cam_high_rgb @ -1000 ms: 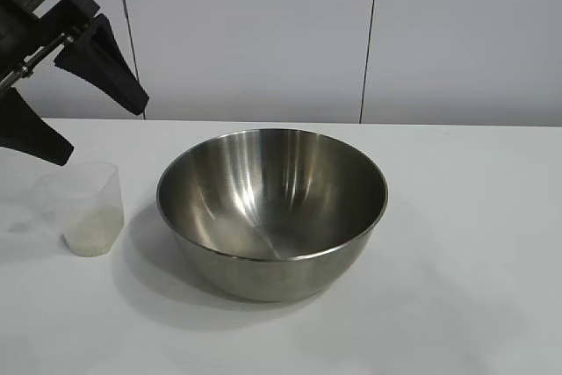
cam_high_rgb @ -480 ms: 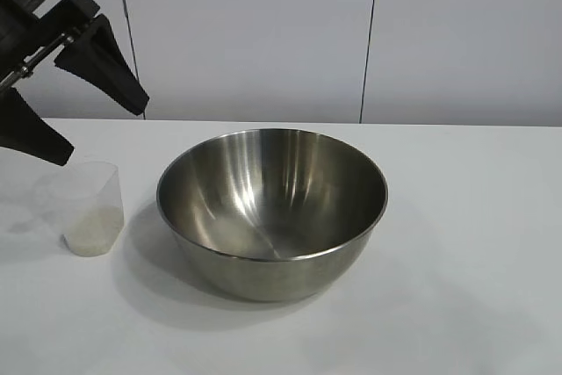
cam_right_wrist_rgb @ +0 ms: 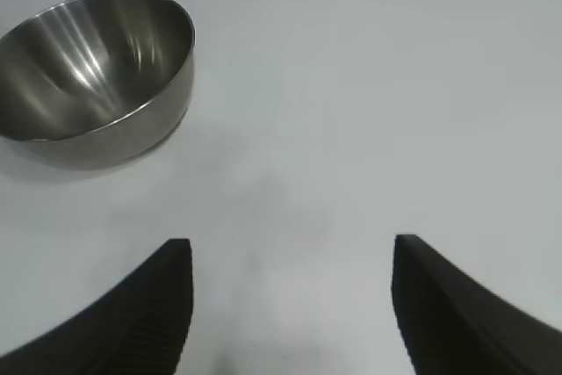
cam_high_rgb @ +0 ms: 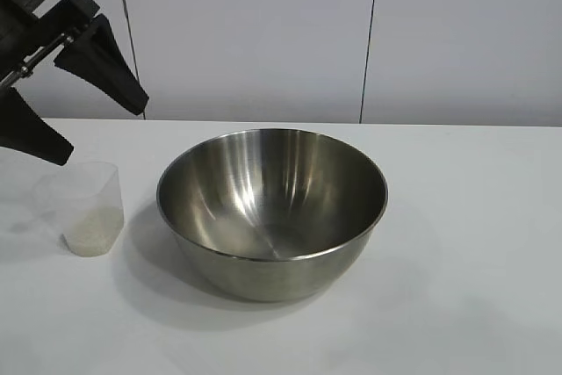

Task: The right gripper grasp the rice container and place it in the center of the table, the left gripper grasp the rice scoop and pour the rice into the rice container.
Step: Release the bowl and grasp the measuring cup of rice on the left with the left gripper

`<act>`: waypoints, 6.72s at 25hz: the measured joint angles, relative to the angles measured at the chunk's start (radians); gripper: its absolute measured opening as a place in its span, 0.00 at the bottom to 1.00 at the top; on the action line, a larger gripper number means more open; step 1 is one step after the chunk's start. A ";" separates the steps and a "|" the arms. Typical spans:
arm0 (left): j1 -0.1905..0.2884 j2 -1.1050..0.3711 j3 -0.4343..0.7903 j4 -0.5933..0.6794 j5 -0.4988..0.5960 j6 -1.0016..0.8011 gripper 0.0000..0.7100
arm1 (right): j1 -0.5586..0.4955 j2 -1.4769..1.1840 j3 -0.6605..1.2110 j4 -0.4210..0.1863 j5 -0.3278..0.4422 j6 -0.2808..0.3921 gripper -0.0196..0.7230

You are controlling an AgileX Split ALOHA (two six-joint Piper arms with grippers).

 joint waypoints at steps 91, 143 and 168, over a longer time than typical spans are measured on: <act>0.231 0.210 0.864 1.296 -2.062 -0.617 0.69 | 0.000 0.000 0.000 0.001 -0.002 0.000 0.63; 0.275 0.435 0.590 1.377 -2.062 -0.600 0.67 | 0.000 0.000 0.000 0.001 -0.004 0.000 0.63; 0.275 0.377 0.585 1.486 -2.060 -0.625 0.01 | 0.000 0.000 0.000 0.001 -0.003 0.000 0.63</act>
